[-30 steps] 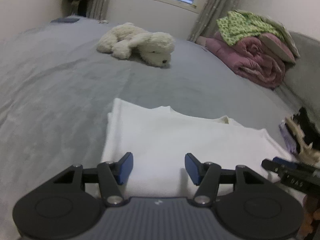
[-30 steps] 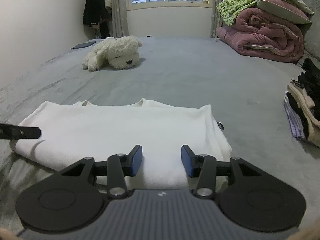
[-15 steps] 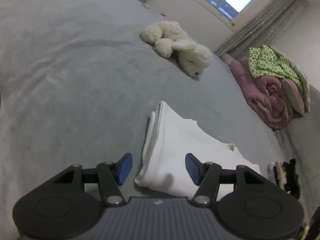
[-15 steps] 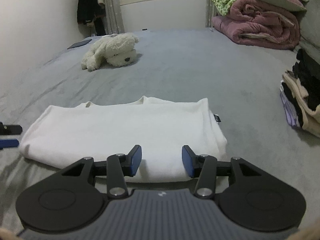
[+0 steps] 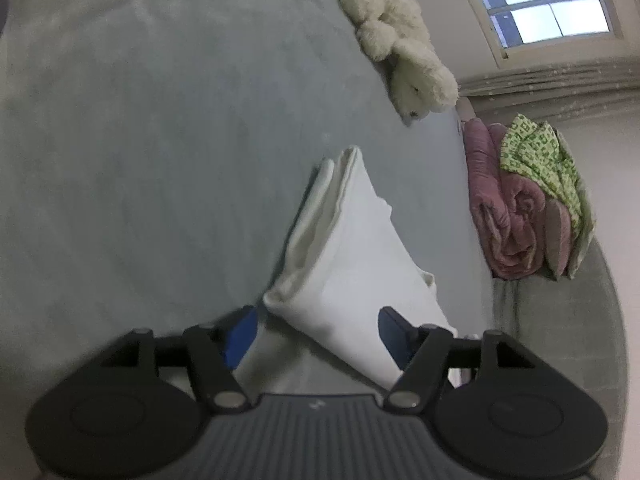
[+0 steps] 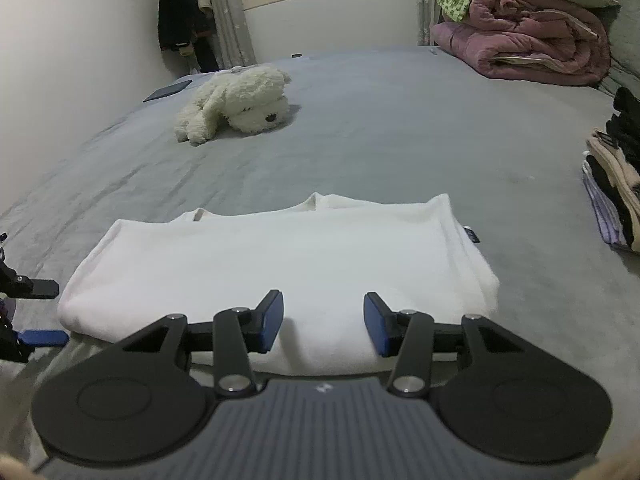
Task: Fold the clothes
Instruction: 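Grasp the folded white T-shirt's edge with the left gripper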
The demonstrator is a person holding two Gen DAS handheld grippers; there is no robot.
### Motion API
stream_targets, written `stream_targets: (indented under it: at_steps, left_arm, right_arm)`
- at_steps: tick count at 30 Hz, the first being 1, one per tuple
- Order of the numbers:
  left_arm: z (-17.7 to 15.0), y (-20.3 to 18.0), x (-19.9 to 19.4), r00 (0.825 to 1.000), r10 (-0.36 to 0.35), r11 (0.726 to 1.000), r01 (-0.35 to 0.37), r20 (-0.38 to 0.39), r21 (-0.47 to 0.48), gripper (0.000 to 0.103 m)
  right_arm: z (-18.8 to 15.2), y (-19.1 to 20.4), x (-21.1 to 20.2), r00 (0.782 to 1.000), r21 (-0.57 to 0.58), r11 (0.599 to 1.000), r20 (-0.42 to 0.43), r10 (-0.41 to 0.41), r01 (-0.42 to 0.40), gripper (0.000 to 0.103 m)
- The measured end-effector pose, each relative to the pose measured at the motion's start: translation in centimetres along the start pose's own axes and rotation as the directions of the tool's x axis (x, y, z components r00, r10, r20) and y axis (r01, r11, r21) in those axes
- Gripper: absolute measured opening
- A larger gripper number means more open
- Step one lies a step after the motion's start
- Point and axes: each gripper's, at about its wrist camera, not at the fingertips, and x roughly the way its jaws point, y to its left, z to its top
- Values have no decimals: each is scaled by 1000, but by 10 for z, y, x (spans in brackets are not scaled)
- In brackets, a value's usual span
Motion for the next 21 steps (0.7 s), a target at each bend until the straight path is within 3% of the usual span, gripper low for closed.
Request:
stream_targets:
  at_steps: [2,8,13,15,19,21]
  left_arm:
    - [-2,2,5,1000,-13,999,12,-8,-32,68]
    - [-19,-6,18,993,2,997,7,121,-75,68]
    - [-35,-10,24,961,18,989,24,274,-148,66]
    - [-39,-7,23,948,23,981,40,318,-189,61]
    - [-44,2,24,924,40,956,75,379,-283,37]
    - [-45,6,24,916,47,941,93,398,-325,32]
  right_arm:
    - [1,2,2,1000,1,1000,-1,3,-3,49]
    - [1,12,8,1000,2,1000,2,16,-16,49]
    - [3,24,12,999,-6,999,23,45,-44,49]
    - [4,29,14,998,-14,998,28,54,-53,49]
    - [3,36,20,997,-25,998,25,67,-66,49]
    - [2,37,22,997,-25,997,17,73,-73,48]
